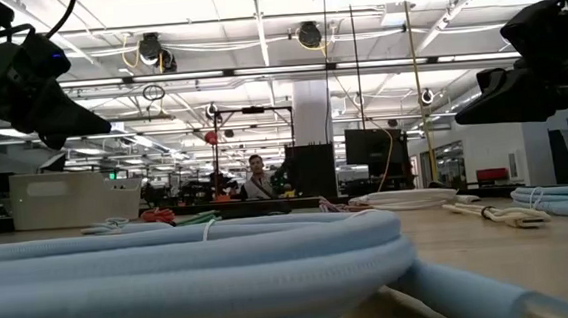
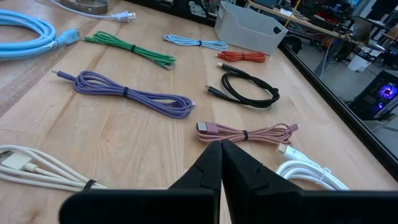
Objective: Pick & Place USB Port
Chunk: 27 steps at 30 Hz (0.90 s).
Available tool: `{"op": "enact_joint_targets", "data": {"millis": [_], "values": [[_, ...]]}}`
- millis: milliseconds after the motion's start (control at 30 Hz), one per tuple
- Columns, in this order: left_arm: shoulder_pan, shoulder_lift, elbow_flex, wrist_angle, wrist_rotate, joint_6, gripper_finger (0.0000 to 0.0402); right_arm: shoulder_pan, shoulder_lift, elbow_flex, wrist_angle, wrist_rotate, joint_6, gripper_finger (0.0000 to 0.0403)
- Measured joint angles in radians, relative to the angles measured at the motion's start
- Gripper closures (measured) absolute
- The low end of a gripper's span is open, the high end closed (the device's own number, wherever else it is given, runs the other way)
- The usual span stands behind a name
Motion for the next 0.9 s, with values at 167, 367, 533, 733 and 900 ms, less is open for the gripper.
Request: {"op": "enact_joint_targets", "data": {"millis": [167,367,533,733,900], "values": [[0.0,0.0,0.0,-0.001,-0.001,0.037,0.038,0.0,0.0,0.0,0.0,0.0,0.0,0.0403],[0.0,0.0,0.0,0.008,-0.013,0.429,0.038,0.0,0.0,0.0,0.0,0.0,0.0,0.0403],[0.0,0.0,0.0,0.171,-0.001,0.544,0.038,0.0,0.0,0.0,0.0,0.0,0.0,0.0403],[0.0,0.0,0.0,0.526,0.035,0.252,0.038,0.0,0.0,0.0,0.0,0.0,0.0,0.0403],[0.0,0.0,0.0,0.733,0.027,0.155,0.038,0.0,0.0,0.0,0.0,0.0,-0.002,0.0403]]}}
